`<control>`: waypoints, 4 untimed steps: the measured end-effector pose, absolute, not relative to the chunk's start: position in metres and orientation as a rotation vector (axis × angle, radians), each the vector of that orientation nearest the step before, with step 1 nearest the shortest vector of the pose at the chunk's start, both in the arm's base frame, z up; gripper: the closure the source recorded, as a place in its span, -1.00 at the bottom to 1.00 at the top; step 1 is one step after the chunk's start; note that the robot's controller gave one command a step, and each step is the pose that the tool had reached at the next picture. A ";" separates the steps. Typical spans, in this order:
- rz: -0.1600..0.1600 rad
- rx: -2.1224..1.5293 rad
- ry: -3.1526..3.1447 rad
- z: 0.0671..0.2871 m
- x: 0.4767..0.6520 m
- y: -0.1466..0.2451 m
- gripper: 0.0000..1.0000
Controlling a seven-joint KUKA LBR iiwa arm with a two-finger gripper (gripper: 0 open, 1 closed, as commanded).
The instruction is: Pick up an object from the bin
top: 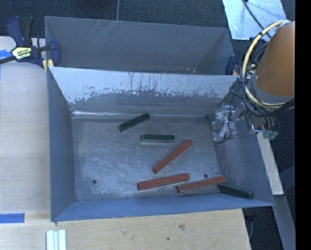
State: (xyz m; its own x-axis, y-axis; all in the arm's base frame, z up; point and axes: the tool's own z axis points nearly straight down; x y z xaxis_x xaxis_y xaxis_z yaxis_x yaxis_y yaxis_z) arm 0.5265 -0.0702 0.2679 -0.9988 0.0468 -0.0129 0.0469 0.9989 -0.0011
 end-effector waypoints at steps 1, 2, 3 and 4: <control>0.000 -0.128 3.143 0.166 0.512 -0.083 1.00; 0.000 -0.253 3.119 0.216 0.583 -0.044 1.00; 0.000 -0.246 3.127 0.213 0.580 -0.046 -1.00; 0.001 -0.696 3.065 0.070 0.601 -0.004 -1.00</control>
Offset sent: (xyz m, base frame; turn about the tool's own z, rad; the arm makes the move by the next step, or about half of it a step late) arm -0.0135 -0.0124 -0.0979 -0.1296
